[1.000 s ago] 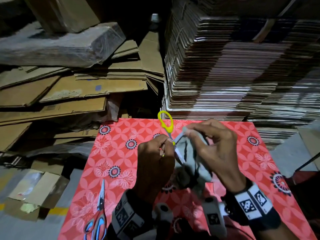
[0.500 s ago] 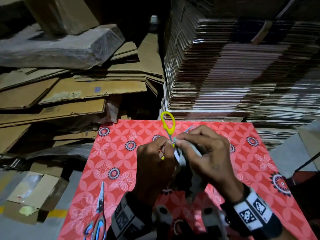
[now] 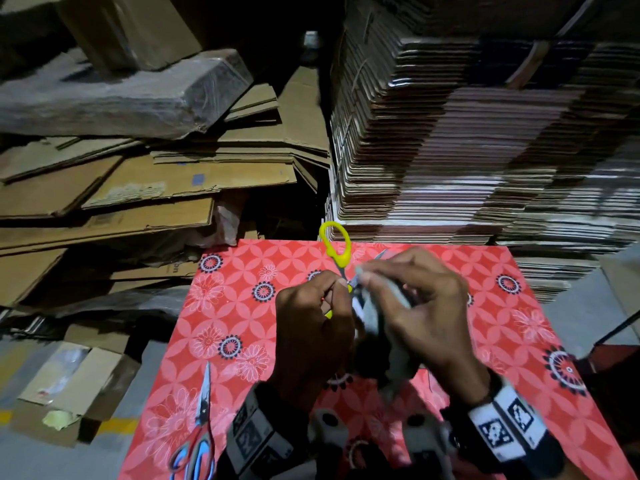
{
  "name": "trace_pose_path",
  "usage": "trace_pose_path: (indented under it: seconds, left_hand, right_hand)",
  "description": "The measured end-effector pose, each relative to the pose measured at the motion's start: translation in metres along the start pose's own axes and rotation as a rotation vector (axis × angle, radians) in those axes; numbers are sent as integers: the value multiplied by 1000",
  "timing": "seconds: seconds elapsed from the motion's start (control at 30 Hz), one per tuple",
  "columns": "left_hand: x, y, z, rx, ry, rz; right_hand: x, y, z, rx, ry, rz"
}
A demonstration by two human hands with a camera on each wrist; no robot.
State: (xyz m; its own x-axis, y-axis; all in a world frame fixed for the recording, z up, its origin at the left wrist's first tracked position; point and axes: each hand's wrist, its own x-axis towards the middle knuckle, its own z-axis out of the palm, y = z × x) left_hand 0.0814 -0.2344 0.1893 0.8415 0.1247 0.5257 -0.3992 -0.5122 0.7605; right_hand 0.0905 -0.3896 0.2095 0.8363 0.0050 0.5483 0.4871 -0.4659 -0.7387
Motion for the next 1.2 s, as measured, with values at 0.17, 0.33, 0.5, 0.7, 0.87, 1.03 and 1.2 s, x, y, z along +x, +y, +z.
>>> trace_pose_path:
  seconds: [0.17, 0.33, 0.5, 0.7, 0.87, 1.03, 1.2]
  left_hand:
    - [0, 2, 1, -1, -16, 24]
    - [0, 2, 0, -25, -4, 10]
    - [2, 3, 2, -12, -5, 14]
    - [0, -1, 2, 2, -14, 16]
    - [1, -1, 1, -15, -17, 18]
    - [1, -1, 3, -11, -14, -1]
    - [0, -1, 4, -20, -27, 11]
  right_hand:
    - [14, 16, -13, -10, 85, 14]
    - [-4, -1, 1, 3, -46, -52]
    - [13, 13, -12, 7, 84, 16]
    - [8, 18, -9, 69, 44, 32]
    - [-1, 10, 0, 73, -56, -14]
    - [3, 14, -4, 68, 25, 17]
    - [11, 20, -11, 33, 14, 13]
